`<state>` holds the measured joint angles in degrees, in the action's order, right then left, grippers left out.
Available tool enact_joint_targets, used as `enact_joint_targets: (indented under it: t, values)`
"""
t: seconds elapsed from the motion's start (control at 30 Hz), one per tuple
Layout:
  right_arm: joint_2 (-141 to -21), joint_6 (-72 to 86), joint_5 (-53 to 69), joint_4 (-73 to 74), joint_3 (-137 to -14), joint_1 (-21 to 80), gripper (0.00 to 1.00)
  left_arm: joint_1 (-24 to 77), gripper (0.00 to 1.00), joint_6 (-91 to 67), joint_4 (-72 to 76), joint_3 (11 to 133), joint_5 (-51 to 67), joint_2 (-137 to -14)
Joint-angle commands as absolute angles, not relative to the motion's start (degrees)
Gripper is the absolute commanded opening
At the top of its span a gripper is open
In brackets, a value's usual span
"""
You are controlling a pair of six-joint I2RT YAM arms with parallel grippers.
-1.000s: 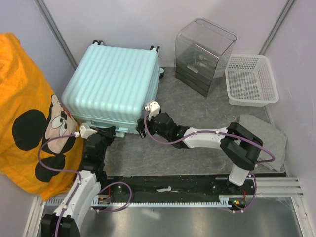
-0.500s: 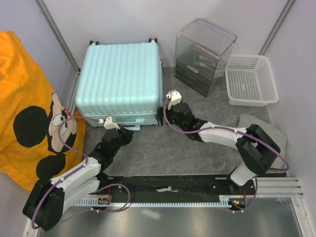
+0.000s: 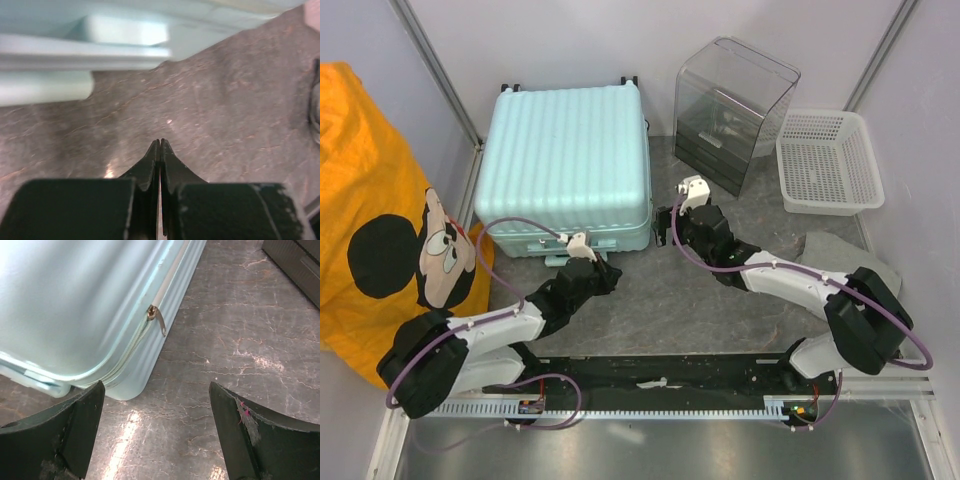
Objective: Open, take out, and arrange the luggage
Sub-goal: Unzip the luggage at the center of the board.
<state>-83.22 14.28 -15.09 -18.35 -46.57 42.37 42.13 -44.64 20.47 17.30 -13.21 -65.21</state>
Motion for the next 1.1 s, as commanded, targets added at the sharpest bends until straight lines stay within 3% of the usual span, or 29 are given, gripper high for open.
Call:
enact_joint_targets:
  t: [0.0, 0.07, 0.1, 0.13, 0.23, 0.33, 0.53, 0.8, 0.9, 1.07]
  values:
    - [-79.98, 14.41, -10.73, -20.03, -45.35, 42.97, 0.93, 42.71, 0.05, -40.35, 23.48, 19.77, -18.71, -61.01]
    - [-79.98, 14.94, -9.93, -19.87, -45.35, 44.81, 0.92, 42.71, 0.30, -37.11, 21.02, 20.39, -19.86, -58.02]
    - [-80.15, 15.20, -10.19, -19.43, -45.53, 45.69, 0.92, 42.63, 0.49, -35.96, 17.70, 21.52, -20.73, -55.14]
    - [-80.77, 15.38, -10.46, -19.42, -45.88, 46.40, 0.92, 42.54, 0.58, -34.64, 15.23, 22.40, -20.92, -53.45]
    - [-82.61, 18.01, -10.81, -19.60, -46.58, 47.72, 0.91, 41.93, 0.80, -30.51, 5.93, 26.18, -20.66, -47.83]
    - [-84.11, 19.60, -11.16, -21.62, -47.02, 48.08, 0.91, 38.78, 0.89, -27.25, -1.28, 30.40, -14.17, -44.05]
    - [-85.34, 18.55, -10.99, -21.18, -49.13, 49.13, 0.92, 22.89, 0.92, -25.75, -6.06, 41.82, 8.87, -48.06]
    - [-82.36, 19.77, -11.34, -21.71, -46.76, 49.39, 0.93, 10.39, 0.93, -16.88, -15.88, 67.10, 2.22, -61.60]
    - [-81.65, 20.21, -10.72, -21.88, -46.06, 49.31, 0.93, 6.51, 0.93, -14.33, -16.18, 70.57, -6.99, -64.42]
    - [-81.12, 20.48, -10.20, -22.50, -44.91, 49.48, 0.93, -4.47, 0.93, -13.54, -16.87, 73.64, -6.34, -68.10]
